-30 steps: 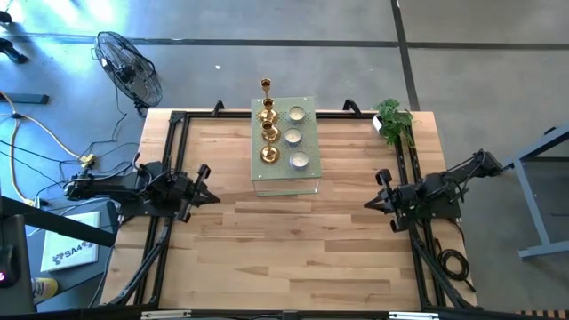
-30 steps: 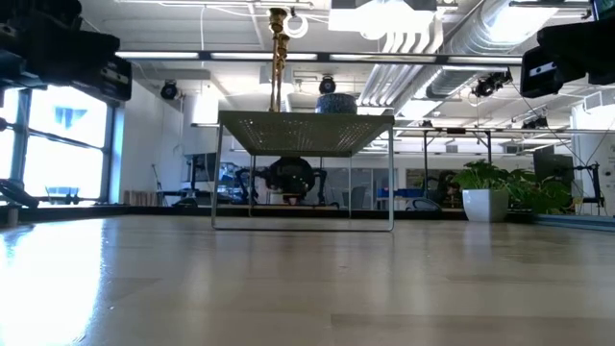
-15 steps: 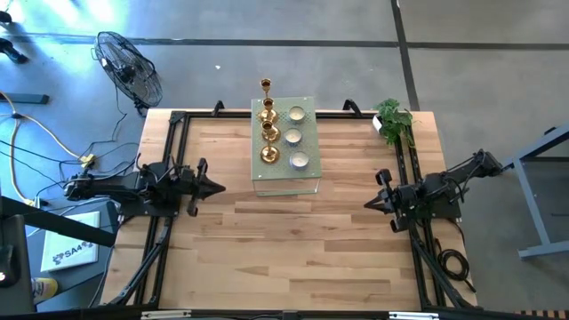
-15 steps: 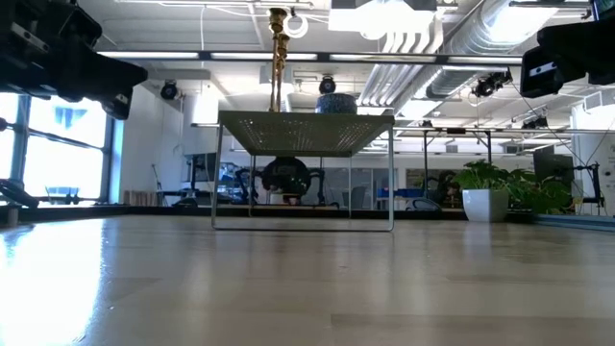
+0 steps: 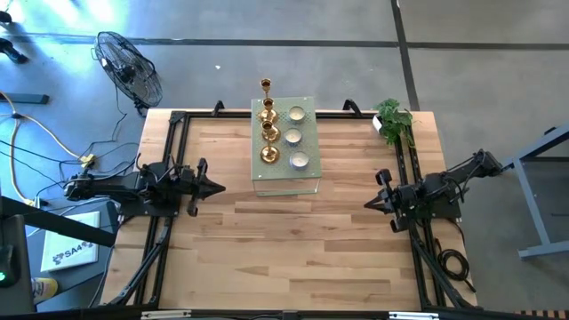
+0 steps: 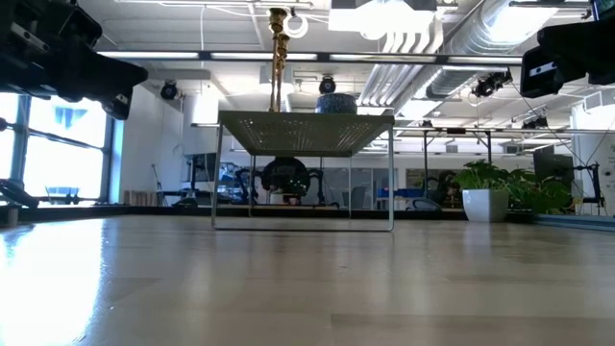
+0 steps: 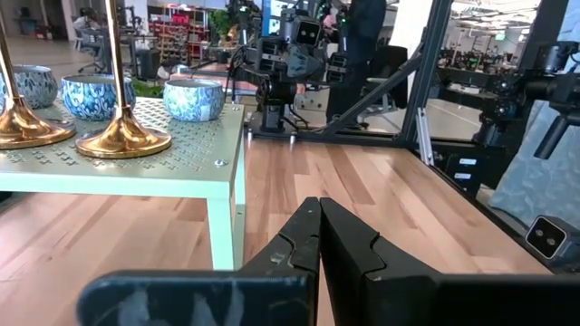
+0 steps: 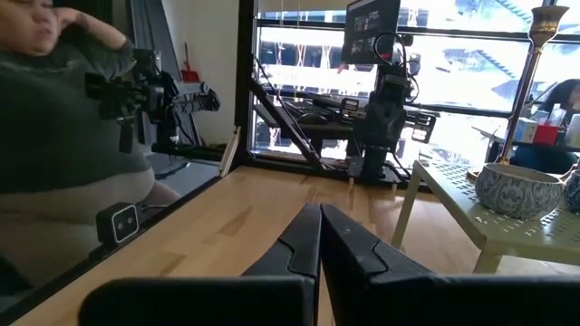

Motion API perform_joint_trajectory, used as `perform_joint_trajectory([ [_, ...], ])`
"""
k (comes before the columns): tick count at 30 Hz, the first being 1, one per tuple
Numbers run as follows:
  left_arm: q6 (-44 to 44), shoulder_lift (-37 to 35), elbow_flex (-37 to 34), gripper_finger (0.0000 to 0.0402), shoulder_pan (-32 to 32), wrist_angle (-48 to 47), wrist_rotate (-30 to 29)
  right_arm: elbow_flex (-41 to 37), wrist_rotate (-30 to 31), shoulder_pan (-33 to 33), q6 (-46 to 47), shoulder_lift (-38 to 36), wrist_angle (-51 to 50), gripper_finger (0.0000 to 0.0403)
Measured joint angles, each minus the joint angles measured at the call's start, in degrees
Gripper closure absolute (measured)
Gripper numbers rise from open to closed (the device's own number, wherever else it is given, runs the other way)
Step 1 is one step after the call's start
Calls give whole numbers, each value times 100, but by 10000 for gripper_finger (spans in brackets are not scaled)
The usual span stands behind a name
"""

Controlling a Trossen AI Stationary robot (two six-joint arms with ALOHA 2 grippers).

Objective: Pick & Place candle stick holders
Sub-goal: Return to Home Position

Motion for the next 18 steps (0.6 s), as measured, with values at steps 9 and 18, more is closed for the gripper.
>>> perform_joint_trajectory([
  [9,0,2,0,401,0,0,4,-2,0,0,0,0,0,397],
  [18,0,2,0,401,0,0,9,-2,0,0,0,0,0,398],
])
